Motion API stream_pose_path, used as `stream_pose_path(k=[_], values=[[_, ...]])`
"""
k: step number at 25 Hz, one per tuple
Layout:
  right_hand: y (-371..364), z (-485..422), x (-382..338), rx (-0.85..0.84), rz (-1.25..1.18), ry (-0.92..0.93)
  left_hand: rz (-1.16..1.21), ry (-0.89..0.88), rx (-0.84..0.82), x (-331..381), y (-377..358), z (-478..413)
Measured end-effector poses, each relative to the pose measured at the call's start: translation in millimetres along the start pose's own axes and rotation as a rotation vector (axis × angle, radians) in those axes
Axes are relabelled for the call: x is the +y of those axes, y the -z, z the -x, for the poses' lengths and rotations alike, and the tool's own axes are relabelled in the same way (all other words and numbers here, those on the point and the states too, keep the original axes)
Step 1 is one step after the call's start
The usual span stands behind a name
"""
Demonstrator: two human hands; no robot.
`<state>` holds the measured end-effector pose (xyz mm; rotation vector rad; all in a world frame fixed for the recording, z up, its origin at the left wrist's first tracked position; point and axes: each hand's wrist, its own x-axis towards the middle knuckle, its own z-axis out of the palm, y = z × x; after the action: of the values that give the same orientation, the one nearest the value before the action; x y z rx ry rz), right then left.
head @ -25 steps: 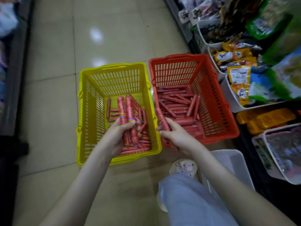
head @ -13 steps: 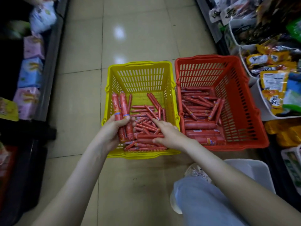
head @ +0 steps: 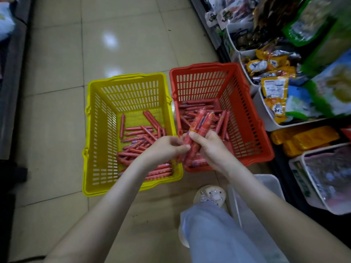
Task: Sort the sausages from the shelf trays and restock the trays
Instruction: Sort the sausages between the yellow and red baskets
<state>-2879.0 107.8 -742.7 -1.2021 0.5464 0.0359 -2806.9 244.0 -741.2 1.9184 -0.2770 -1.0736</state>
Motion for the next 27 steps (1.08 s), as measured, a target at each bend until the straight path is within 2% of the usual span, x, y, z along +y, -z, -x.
stream_pose_path(k=[2, 4, 6, 8, 11, 13, 15, 21, 27], values=[[29.5, -21.0, -4.8, 0.175, 0.606, 0.161, -0.268, -0.026, 0.274, 4.2, -3.8, -12.9], [53.4, -49.1, -9.3, 0.219, 1.138, 0.254, -0.411, -0.109, 0.467, 8.5, -7.8, -21.9], [65.3, -70.8, -15.5, 0.183, 1.418, 0.179, -0.53, -0.24, 0.512, 14.1, -13.7, -32.9], [71.1, -72.1, -16.2, 0.173, 1.611, 0.133, -0.671, -0.317, 0.466, 24.3, -22.0, -39.2], [88.6, -29.5, -17.1, 0.241, 1.627, 0.307, -0.84, -0.459, 0.429, 45.3, -51.6, -31.8], [114.3, 20.9, -22.3, 0.376, 1.59, 0.433, -0.897, -0.579, 0.401, 65.4, -87.8, -17.8], [143.8, 79.2, -32.4, 0.508, 1.567, 0.445, -0.927, -0.683, 0.332, 84.8, -135.8, -0.8], [225.6, 305.9, -40.3, 0.84, 1.512, 0.186, -0.987, -1.08, -0.009, 135.5, -315.5, 107.3], [255.3, 595.1, 38.4, 1.282, 1.37, -0.161, -0.956, -1.347, -0.409, 97.9, -512.2, 283.0]])
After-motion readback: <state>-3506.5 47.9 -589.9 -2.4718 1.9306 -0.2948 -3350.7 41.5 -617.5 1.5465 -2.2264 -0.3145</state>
